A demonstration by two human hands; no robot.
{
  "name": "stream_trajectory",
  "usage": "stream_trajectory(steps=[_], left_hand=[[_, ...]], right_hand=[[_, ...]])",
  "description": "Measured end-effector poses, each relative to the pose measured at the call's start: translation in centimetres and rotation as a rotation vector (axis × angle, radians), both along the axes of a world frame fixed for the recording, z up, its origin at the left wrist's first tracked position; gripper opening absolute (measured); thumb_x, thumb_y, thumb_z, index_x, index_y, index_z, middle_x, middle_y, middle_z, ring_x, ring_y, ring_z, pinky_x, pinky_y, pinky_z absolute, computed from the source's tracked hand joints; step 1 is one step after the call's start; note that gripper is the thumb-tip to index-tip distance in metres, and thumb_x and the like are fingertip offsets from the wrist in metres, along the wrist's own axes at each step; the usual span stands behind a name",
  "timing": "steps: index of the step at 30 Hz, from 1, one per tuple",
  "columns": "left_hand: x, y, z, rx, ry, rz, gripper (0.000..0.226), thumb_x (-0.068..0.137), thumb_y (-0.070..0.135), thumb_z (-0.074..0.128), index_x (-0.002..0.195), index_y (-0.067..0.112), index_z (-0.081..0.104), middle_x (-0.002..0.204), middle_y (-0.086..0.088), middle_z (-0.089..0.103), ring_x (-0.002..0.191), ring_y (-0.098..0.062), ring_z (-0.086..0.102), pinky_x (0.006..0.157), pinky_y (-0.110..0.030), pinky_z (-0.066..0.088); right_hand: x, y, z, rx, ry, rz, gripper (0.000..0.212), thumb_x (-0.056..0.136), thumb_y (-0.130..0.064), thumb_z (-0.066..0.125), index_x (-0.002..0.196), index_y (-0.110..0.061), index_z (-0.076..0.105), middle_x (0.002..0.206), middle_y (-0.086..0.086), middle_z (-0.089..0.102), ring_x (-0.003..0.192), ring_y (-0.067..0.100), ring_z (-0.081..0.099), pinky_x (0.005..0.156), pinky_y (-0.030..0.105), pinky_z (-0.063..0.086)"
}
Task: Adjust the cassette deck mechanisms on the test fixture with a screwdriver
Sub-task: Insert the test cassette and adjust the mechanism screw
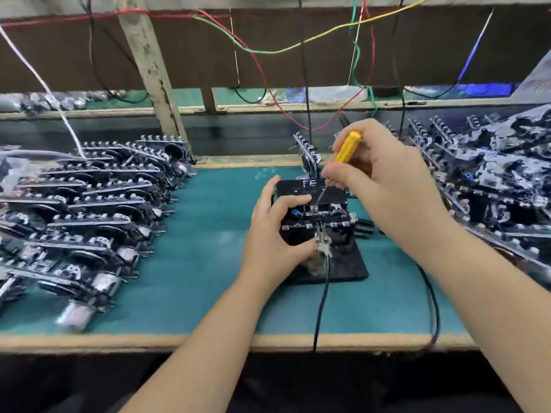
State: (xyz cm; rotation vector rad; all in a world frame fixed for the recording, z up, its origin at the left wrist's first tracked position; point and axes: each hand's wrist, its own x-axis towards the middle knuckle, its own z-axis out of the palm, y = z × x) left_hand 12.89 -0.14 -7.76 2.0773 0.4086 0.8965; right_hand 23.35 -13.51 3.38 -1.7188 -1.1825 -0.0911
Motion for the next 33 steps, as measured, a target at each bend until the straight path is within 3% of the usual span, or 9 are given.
stream_trajectory(steps=[5,12,16,19,25,29,31,33], left_hand=[[-0.2,-0.2,0.2,-0.009,0.004,-0.002,0.069,0.067,0.024,0.093,0.108,0.063,0.053,0.162,0.020,0.020,0.147,-0.003,0.028,0.114,-0.036,0.040],[-0.2,-0.2,0.3,-0.025,0.013,-0.002,0.066,0.067,0.023,0.092,0.111,0.056,0.056,0.162,0.021,0.019,0.147,-0.003,0.028,0.113,-0.038,0.040],[-0.2,-0.3,0.3,-0.013,0.003,-0.005,0.065,0.068,0.026,0.092,0.111,0.057,0.054,0.163,0.017,0.019,0.148,0.001,0.023,0.114,-0.032,0.038],[-0.2,-0.2,0.2,-0.002,0.002,-0.007,0.065,0.068,0.028,0.092,0.108,0.060,0.052,0.163,0.017,0.019,0.147,0.005,0.020,0.112,-0.023,0.035],[-0.1,-0.1,0.1,0.013,-0.001,-0.011,0.064,0.068,0.026,0.092,0.110,0.055,0.053,0.164,0.012,0.020,0.147,0.002,0.021,0.111,-0.022,0.034],[-0.1,0.0,0.0,0.020,0.003,-0.004,0.063,0.069,0.027,0.092,0.112,0.054,0.055,0.164,0.014,0.020,0.147,0.004,0.020,0.111,-0.020,0.033],[-0.1,0.0,0.0,0.024,0.009,0.001,0.066,0.068,0.027,0.092,0.110,0.058,0.053,0.163,0.016,0.020,0.146,0.008,0.020,0.108,-0.016,0.031],[-0.1,0.0,0.0,0.028,0.014,0.004,0.067,0.068,0.026,0.092,0.109,0.061,0.051,0.163,0.018,0.020,0.146,0.008,0.019,0.107,-0.011,0.029]], right_hand=[[0.1,0.5,0.1,-0.039,-0.006,0.022,0.016,0.094,-0.011,0.068,0.103,-0.014,0.055,0.085,0.001,0.073,0.076,0.008,0.072,0.080,0.041,0.059],[0.1,0.6,0.3,-0.074,-0.031,0.025,0.016,0.095,-0.013,0.068,0.104,-0.016,0.055,0.085,-0.003,0.073,0.078,0.005,0.072,0.081,0.038,0.059],[0.0,0.7,0.6,-0.099,-0.058,0.018,0.017,0.094,-0.014,0.069,0.104,-0.016,0.056,0.083,-0.004,0.072,0.077,0.006,0.072,0.081,0.038,0.058],[0.0,1.0,0.8,-0.127,-0.098,-0.001,0.020,0.093,-0.018,0.071,0.106,-0.018,0.056,0.081,0.000,0.071,0.076,0.017,0.070,0.080,0.043,0.055],[-1.1,1.9,0.5,-0.100,-0.189,0.002,0.040,0.094,-0.016,0.069,0.131,-0.021,0.055,0.073,0.010,0.062,0.067,0.027,0.056,0.073,0.039,0.048],[-0.7,2.1,0.5,-0.092,-0.174,0.009,0.030,0.098,-0.018,0.064,0.127,-0.019,0.057,0.082,0.005,0.066,0.074,0.022,0.060,0.078,0.038,0.050],[-0.2,2.1,0.6,-0.066,-0.089,0.034,0.028,0.102,-0.013,0.056,0.129,-0.017,0.057,0.096,-0.001,0.070,0.086,0.015,0.067,0.087,0.036,0.052],[0.2,2.1,0.7,-0.026,-0.016,0.060,0.031,0.101,-0.008,0.054,0.132,-0.015,0.057,0.097,0.000,0.072,0.089,0.013,0.071,0.091,0.038,0.055]])
